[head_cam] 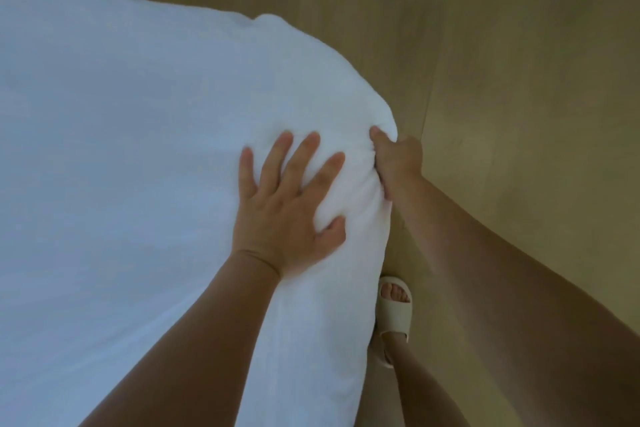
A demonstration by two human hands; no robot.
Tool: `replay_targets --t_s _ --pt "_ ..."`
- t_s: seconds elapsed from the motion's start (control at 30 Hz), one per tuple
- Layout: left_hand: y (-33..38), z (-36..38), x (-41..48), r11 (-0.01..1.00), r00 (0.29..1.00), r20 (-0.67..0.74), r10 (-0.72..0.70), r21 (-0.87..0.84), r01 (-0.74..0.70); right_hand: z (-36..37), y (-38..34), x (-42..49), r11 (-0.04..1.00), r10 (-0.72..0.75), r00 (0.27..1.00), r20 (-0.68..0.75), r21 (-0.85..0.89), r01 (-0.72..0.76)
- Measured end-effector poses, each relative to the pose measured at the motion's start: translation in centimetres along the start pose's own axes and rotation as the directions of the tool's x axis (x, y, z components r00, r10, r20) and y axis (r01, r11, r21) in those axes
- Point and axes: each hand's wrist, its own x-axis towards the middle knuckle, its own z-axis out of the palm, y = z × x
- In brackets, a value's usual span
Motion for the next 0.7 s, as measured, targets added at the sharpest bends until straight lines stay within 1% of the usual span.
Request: replay_targets --t_s 0.03,0.07,0.1,0.13,0.17,0.2,0.23,0.27,0.3,0.33,0.37,0.4,0.43,0.47,0.5,0.53,0.63,0.7 --pt "0.0 0.1 -0.1 1.0 1.0 -0.007 -0.003 -0.01 0.003 0.0 -0.4 0.2 0.993 -0.077 0.997 -0.021 -0.091 0.075" --pt "-0.1 0.2 -0.1 1.0 1.0 -0.017 -0.005 -0.021 0.005 0.0 -1.3 0.4 0.971 -0.183 0.981 -0.062 -0.169 0.171" --pt "-0.1 0.4 -0.2 0.999 1.0 -0.024 -0.01 -0.033 0.009 0.0 -2.8 0.3 0.935 -0.311 0.946 -0.095 -0.212 0.286" --pt "-0.2 0.5 -0.3 0.999 1.0 -0.025 -0.013 -0.046 0.012 0.4 -4.5 0.1 0.882 -0.443 0.894 -0.075 -0.214 0.419" --pt "-0.3 0.6 -0.4 0.998 1.0 -0.025 -0.013 -0.054 0.011 1.1 -6.3 -0.4 0.816 -0.553 0.833 0.019 -0.19 0.546" --pt "-0.4 0.7 -0.3 0.998 1.0 -0.027 -0.01 -0.055 0.008 1.9 -7.9 -0.8 0.755 -0.616 0.77 0.163 -0.155 0.637" --pt "-0.5 0.7 -0.3 0.999 1.0 -0.029 -0.007 -0.054 0.005 2.7 -9.2 -1.2 0.713 -0.616 0.715 0.331 -0.152 0.685" --pt "-0.5 0.7 -0.3 0.998 1.0 -0.028 -0.004 -0.056 0.003 3.4 -10.1 -1.5 0.687 -0.56 0.676 0.479 -0.187 0.702" --pt "-0.6 0.6 -0.3 0.998 1.0 -0.024 -0.003 -0.062 0.001 3.8 -10.7 -1.6 0.674 -0.477 0.661 0.579 -0.242 0.698" --pt "-0.7 0.6 -0.4 0.998 1.0 -0.023 -0.004 -0.068 0.002 4.1 -10.8 -1.6 0.672 -0.392 0.664 0.637 -0.294 0.679" --pt "-0.7 0.6 -0.4 0.997 0.999 -0.032 -0.004 -0.074 0.002 4.5 -10.5 -1.4 0.668 -0.347 0.671 0.655 -0.329 0.667" --pt "-0.7 0.7 -0.5 0.997 0.999 -0.048 -0.005 -0.081 0.001 4.8 -10.0 -1.2 0.642 -0.372 0.678 0.634 -0.352 0.681" --pt "-0.7 0.9 -0.5 0.996 0.998 -0.067 -0.008 -0.085 0.002 4.9 -9.5 -1.0 0.584 -0.457 0.672 0.582 -0.373 0.721" --pt "-0.7 1.0 -0.6 0.996 0.997 -0.083 -0.01 -0.089 0.003 4.8 -9.0 -0.6 0.507 -0.566 0.65 0.508 -0.407 0.76" --pt "-0.8 1.1 -0.5 0.996 0.995 -0.099 -0.01 -0.092 0.001 4.7 -8.7 -0.2 0.453 -0.638 0.626 0.449 -0.438 0.776" --pt "-0.8 1.1 -0.4 0.995 0.994 -0.109 -0.009 -0.098 -0.001 4.4 -8.7 0.3 0.437 -0.656 0.624 0.424 -0.462 0.772" --pt "-0.8 1.2 -0.3 0.994 0.997 -0.074 -0.013 -0.105 0.005 4.5 -8.4 1.1 0.499 -0.543 0.705 0.456 -0.501 0.707" --pt "-0.9 1.1 -0.3 0.994 0.999 -0.04 -0.009 -0.106 0.005 5.1 -8.3 0.9 0.544 -0.552 0.729 0.404 -0.488 0.682"
